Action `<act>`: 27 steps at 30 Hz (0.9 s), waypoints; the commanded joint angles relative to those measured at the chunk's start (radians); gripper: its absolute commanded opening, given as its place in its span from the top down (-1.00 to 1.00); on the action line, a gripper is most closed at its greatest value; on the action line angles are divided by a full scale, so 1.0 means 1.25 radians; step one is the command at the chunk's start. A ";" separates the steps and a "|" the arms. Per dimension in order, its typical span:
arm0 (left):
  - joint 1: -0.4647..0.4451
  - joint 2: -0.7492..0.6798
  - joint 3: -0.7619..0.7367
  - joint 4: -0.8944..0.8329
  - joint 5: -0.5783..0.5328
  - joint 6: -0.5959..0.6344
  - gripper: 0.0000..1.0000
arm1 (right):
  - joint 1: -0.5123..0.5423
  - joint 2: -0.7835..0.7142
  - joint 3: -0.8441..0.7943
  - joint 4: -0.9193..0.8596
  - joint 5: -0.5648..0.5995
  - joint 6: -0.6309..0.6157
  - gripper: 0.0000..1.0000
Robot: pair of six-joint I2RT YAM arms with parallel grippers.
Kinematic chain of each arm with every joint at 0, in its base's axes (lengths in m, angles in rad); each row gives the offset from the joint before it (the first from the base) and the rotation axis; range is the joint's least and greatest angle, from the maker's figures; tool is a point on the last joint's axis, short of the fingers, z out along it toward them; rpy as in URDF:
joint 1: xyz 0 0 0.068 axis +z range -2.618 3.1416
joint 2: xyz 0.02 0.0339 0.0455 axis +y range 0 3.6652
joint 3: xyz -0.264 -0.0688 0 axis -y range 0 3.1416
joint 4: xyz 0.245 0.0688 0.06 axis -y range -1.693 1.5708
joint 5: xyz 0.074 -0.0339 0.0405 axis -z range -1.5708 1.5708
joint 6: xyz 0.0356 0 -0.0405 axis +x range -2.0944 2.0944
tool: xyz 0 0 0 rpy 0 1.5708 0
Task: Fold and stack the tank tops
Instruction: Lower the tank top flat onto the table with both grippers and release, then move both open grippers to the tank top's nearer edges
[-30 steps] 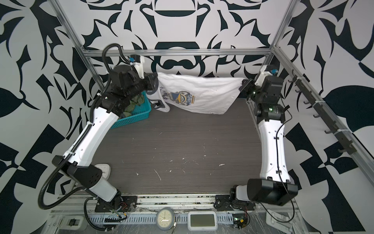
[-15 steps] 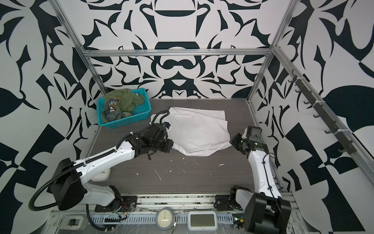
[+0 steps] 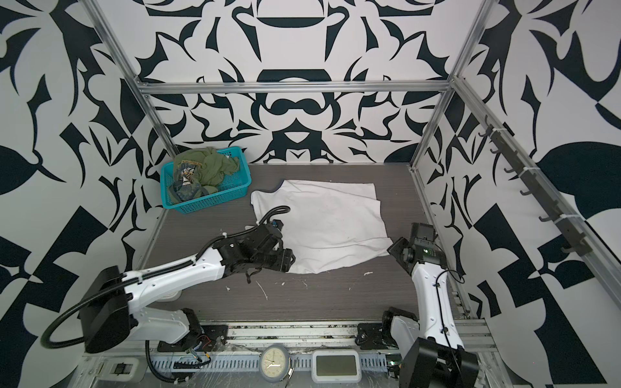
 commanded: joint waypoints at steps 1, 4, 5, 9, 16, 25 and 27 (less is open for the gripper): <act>0.057 -0.068 0.015 -0.090 -0.143 -0.048 -0.66 | -0.002 -0.006 0.052 -0.006 0.039 0.004 -0.74; 0.147 -0.067 0.031 -0.160 -0.186 -0.083 -0.67 | 0.001 -0.031 0.062 0.017 0.023 -0.003 -0.89; 0.179 -0.060 0.034 -0.174 -0.193 -0.098 -0.68 | 0.008 -0.041 0.068 0.018 0.028 -0.006 -0.91; 0.280 0.007 0.048 -0.173 -0.174 -0.105 -0.67 | 0.028 -0.062 0.096 -0.005 0.075 -0.026 -0.91; 0.360 0.129 0.067 -0.086 -0.113 -0.105 -0.47 | 0.028 -0.035 0.045 0.001 0.046 -0.026 -0.89; 0.395 0.218 0.077 0.022 -0.044 -0.104 -0.12 | 0.027 -0.038 0.001 0.037 0.032 -0.025 -0.86; 0.396 0.233 0.082 0.032 -0.038 -0.098 -0.07 | 0.027 -0.035 0.000 0.041 0.028 -0.028 -0.86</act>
